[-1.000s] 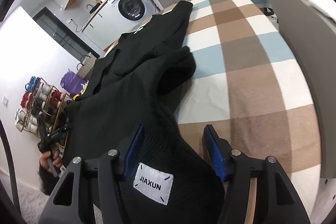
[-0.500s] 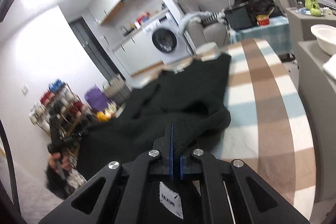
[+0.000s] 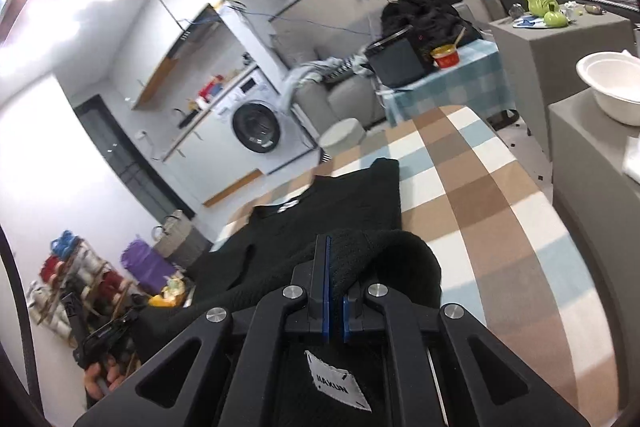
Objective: Fold small clothes
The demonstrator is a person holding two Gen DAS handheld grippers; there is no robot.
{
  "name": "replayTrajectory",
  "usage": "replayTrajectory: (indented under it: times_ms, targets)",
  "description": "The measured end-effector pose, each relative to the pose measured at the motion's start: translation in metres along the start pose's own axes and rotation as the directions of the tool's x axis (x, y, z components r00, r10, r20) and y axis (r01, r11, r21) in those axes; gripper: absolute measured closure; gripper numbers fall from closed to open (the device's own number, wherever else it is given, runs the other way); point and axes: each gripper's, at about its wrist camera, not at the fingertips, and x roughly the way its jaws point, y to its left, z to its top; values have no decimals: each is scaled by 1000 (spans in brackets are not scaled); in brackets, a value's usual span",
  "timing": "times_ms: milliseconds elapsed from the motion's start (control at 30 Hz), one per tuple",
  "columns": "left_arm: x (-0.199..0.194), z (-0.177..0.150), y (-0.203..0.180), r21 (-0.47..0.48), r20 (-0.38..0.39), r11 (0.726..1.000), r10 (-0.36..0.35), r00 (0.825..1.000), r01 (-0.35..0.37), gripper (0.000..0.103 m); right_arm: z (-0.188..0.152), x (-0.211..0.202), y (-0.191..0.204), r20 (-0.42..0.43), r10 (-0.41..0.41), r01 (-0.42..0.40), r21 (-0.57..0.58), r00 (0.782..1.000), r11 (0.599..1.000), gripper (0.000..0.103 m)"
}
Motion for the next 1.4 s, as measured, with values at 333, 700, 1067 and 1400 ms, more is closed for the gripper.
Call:
replayTrajectory:
  times_ms: [333,700,1067,1400]
  targets:
    - [52,-26,15,-41,-143,994,94,985,-101,36,-20,63,-31,-353,-179,143,-128,918,981,53]
    - [86,-41,4,-28,-209,998,41,977,-48,31,-29,80,-40,-340,-159,123,-123,927,985,30]
    - [98,-48,-33,103,-210,994,62,976,-42,68,-45,110,-17,-392,-187,101,-230,901,968,60]
    - [75,-63,-34,129,-207,990,79,975,-53,71,-57,96,-14,-398,-179,90,-232,900,968,66]
